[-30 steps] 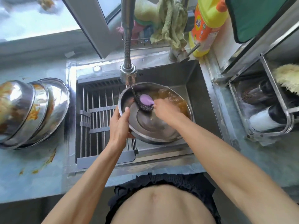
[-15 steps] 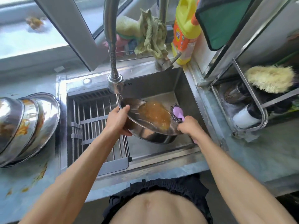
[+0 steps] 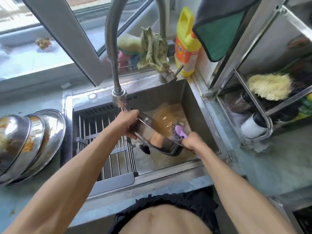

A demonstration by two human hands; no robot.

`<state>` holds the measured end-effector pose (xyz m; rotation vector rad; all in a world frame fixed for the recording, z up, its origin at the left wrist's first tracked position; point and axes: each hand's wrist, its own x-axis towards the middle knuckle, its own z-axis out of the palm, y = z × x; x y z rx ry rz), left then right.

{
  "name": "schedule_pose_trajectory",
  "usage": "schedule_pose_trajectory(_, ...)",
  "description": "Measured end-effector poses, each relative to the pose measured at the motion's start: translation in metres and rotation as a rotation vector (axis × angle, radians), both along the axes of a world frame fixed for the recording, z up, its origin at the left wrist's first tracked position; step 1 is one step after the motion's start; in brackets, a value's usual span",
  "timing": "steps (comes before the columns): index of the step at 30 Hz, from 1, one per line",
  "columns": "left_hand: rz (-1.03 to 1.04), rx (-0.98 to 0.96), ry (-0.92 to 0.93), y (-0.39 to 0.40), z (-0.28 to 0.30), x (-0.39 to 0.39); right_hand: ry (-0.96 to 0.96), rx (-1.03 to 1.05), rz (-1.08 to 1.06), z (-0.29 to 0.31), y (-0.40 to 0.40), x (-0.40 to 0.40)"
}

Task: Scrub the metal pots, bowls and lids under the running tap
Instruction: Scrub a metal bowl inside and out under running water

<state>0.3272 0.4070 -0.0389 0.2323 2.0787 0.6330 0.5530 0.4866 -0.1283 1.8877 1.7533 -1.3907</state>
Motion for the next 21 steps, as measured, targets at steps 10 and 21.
schedule_pose_trajectory(10,0.128,0.199,-0.073,-0.045,-0.015,-0.011,0.172,-0.050,-0.234,0.010,-0.008,-0.002)
schedule_pose_trajectory(21,0.190,0.418,-0.024,-0.083,-0.040,-0.030,0.380,0.118,-0.347,0.017,-0.016,-0.023)
